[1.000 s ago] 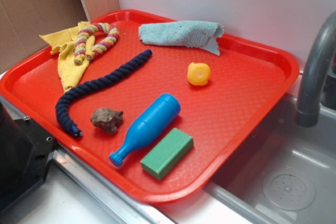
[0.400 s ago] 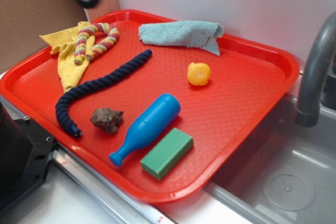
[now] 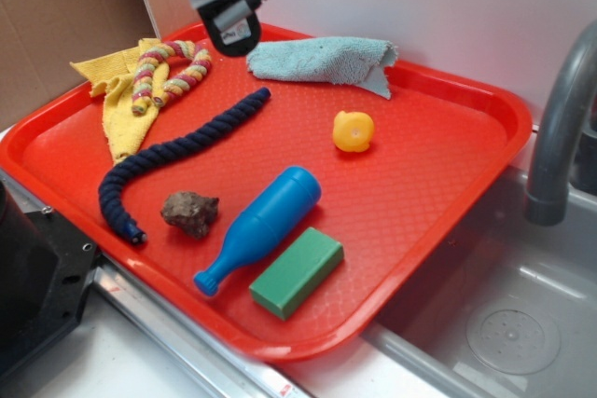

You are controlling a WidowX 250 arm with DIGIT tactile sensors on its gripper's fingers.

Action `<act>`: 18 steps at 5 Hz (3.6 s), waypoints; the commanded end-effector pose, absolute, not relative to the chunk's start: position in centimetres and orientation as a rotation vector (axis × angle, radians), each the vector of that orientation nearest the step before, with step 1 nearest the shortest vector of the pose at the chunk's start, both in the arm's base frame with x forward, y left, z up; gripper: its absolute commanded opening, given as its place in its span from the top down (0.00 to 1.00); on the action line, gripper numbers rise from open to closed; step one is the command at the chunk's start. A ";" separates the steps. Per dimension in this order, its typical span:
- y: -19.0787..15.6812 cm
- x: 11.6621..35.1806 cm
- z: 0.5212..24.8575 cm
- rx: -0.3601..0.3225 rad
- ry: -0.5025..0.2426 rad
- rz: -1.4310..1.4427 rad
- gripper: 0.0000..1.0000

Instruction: Grab the yellow duck.

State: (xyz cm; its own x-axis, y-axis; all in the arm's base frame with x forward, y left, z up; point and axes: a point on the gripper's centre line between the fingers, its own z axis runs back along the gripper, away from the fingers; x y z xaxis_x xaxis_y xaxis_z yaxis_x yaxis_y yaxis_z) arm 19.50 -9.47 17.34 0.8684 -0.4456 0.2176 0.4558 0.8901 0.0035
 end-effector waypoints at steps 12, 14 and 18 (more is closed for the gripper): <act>-13.4 26.4 10.1 -0.024 -0.164 -0.565 0.00; -11.8 25.5 7.4 -0.031 -0.065 -0.419 0.00; -11.6 28.9 3.4 -0.063 -0.008 -0.364 0.00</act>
State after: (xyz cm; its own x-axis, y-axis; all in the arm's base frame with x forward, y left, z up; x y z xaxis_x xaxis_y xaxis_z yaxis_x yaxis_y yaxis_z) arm 28.37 -10.35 2.22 0.9382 -0.3449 -0.0274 0.3429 0.9375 -0.0592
